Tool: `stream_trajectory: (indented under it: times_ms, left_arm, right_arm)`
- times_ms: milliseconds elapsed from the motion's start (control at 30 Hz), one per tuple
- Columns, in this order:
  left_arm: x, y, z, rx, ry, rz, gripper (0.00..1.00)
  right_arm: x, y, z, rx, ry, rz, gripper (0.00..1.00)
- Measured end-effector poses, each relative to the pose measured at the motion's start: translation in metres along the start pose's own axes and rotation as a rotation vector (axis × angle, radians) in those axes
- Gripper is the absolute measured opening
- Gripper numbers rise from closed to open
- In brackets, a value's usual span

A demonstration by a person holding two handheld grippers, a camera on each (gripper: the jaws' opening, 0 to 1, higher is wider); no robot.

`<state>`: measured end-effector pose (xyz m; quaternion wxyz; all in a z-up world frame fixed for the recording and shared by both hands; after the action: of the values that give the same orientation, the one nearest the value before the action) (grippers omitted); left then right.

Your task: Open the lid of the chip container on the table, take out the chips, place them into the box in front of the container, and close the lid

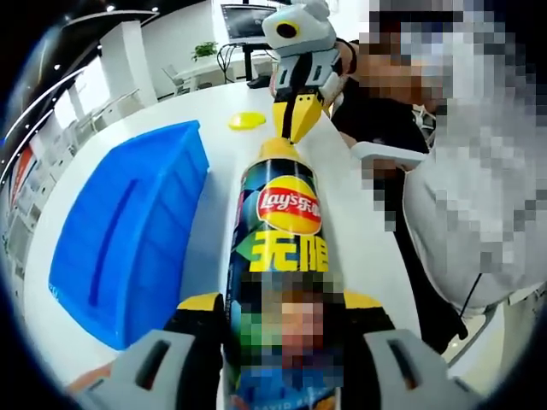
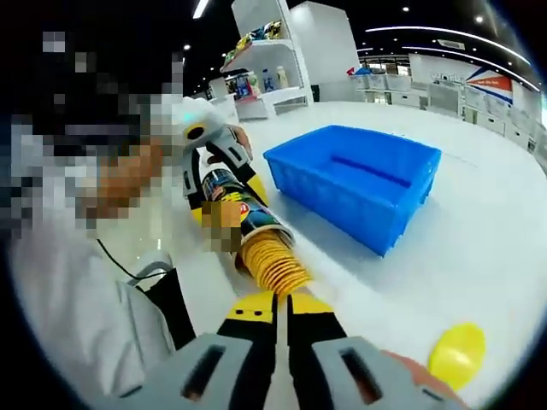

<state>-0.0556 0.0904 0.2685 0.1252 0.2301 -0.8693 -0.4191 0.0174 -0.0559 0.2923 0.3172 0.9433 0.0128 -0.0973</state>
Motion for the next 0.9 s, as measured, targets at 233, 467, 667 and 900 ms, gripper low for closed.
stream_trajectory:
  times_ms: [233, 467, 667, 900]
  left_arm:
    - [0.000, -0.001, 0.001, -0.003, 0.004, 0.005, 0.54]
    - [0.000, -0.002, 0.001, -0.005, 0.008, 0.008, 0.54]
    - [0.000, -0.002, 0.001, -0.012, 0.003, 0.009, 0.54]
    - [0.000, -0.002, 0.001, -0.011, 0.001, 0.010, 0.54]
  right_arm:
    - [0.003, 0.002, 0.000, 0.017, 0.004, -0.026, 0.02]
    - [0.005, 0.003, 0.001, 0.033, -0.014, -0.051, 0.02]
    - [0.006, 0.003, 0.000, 0.042, -0.025, -0.066, 0.03]
    - [0.011, 0.004, 0.001, 0.041, -0.016, -0.067, 0.02]
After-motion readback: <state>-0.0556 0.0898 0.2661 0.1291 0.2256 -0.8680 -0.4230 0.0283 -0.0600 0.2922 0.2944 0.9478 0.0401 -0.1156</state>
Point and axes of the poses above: the point that each gripper's makers call its tool centre point, and the gripper's own axes: y roughly backward along the fingers, x roughly to its right, z roughly out of its underside, the point moved 3 cm from there along y, roughly backward along the fingers, and after that the axes turned 3 degrees about z, right-handed, at the moved point
